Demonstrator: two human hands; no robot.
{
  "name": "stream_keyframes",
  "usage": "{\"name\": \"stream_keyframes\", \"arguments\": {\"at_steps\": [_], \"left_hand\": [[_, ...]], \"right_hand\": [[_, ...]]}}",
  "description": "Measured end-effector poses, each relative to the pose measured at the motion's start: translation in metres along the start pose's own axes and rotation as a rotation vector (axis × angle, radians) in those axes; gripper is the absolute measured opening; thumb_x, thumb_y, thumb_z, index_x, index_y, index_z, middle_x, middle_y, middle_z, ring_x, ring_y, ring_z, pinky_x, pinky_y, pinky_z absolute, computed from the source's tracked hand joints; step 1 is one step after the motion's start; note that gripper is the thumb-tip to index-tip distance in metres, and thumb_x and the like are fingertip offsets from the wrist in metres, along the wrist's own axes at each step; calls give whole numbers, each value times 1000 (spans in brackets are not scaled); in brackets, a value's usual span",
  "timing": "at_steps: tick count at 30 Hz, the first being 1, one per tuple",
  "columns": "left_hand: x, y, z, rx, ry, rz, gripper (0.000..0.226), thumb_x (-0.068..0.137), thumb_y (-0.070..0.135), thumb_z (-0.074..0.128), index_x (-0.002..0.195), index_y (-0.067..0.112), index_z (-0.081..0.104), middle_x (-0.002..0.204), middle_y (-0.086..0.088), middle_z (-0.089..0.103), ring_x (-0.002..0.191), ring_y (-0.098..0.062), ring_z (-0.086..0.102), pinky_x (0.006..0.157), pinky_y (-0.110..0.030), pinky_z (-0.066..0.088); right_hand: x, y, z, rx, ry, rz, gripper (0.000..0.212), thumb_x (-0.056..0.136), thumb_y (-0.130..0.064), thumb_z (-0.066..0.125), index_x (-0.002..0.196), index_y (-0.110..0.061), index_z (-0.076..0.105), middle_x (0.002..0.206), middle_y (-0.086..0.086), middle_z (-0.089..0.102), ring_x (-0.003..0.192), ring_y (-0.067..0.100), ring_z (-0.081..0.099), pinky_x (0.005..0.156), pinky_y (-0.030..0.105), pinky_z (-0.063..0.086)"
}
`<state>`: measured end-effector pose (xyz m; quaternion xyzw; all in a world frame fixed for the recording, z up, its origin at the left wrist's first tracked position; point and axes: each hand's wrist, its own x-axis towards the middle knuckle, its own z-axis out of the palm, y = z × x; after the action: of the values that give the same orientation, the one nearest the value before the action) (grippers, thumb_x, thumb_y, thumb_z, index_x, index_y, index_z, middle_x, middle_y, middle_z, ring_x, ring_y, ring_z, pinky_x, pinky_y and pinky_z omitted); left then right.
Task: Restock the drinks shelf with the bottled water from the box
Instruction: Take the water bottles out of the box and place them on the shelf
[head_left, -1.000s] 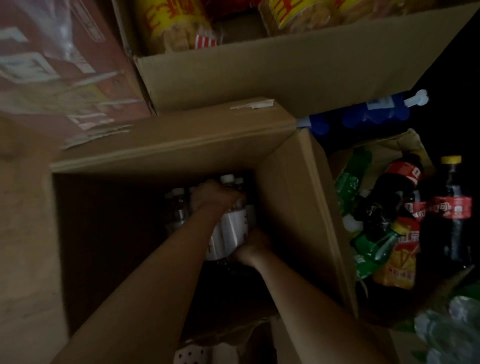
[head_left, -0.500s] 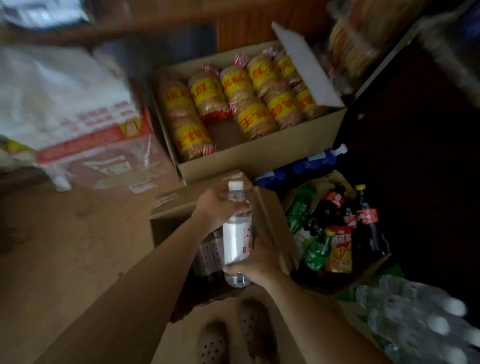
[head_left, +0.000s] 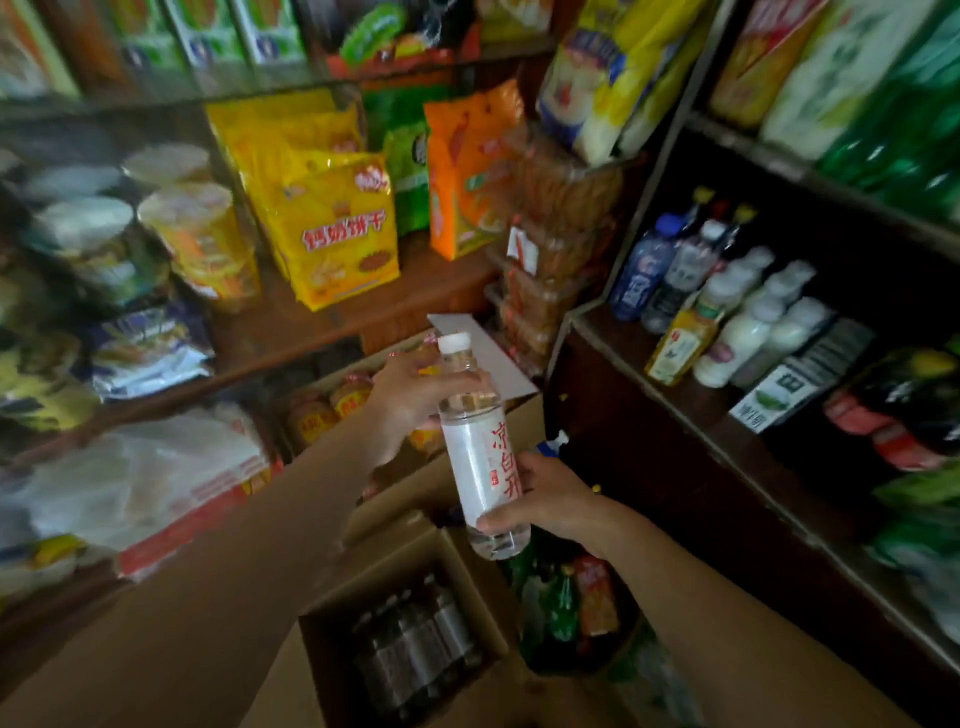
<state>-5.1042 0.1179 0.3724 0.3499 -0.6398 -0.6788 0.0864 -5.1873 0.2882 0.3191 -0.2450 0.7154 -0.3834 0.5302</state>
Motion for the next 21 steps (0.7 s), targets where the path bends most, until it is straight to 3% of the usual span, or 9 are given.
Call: {"name": "stream_keyframes", "arguments": {"at_steps": [3,6,9,12,15,18,21], "left_hand": [[-11,58,19,26,-44,90,42,66,21,84,104,9,69,100,-11,73,90,-25,71,77,-39,59],[-20,111,41,59,-84,187,43,62,24,86,100,10,71,98,-11,74,91,-26,71,83,-46,57],[-32,159,67,103,-132,261,47,57,31,87,99,14,72,95,-8,75,91,-26,71,85,-47,56],[-44,197,98,132,-173,339,57,48,41,87,98,19,72,96,-3,75,93,-23,71,89,-50,54],[-60,231,136,131,-205,403,46,59,33,87,100,18,71,98,-1,74,92,-20,71,84,-45,57],[-80,264,179,145,-231,435,36,67,28,84,98,19,67,95,3,72,91,-15,69,69,-31,56],[-94,288,224,169,-279,478,55,63,30,86,111,13,65,103,-1,72,94,-17,69,81,-40,58]], "right_hand": [[-40,-32,-25,44,95,-75,43,71,3,79,98,-26,60,90,-12,66,76,-4,65,65,13,53],[-72,-59,-48,48,237,-148,47,65,-7,86,96,-31,59,99,-11,68,87,-1,64,73,16,52],[-103,-79,-71,69,346,-190,57,62,-10,88,111,-20,60,112,-4,69,94,3,65,80,20,54],[-139,-95,-99,49,414,-252,64,62,-15,89,119,-15,61,111,-6,69,95,4,65,84,24,55],[-177,-104,-134,22,492,-293,54,63,-12,88,111,-16,64,99,-12,69,87,0,65,70,13,52],[-217,-107,-164,1,558,-317,56,64,-14,88,115,-15,64,105,-7,70,94,8,67,73,17,52],[-255,-100,-191,17,645,-335,57,64,-18,88,115,-17,64,105,-3,70,93,9,66,76,23,54]]}}
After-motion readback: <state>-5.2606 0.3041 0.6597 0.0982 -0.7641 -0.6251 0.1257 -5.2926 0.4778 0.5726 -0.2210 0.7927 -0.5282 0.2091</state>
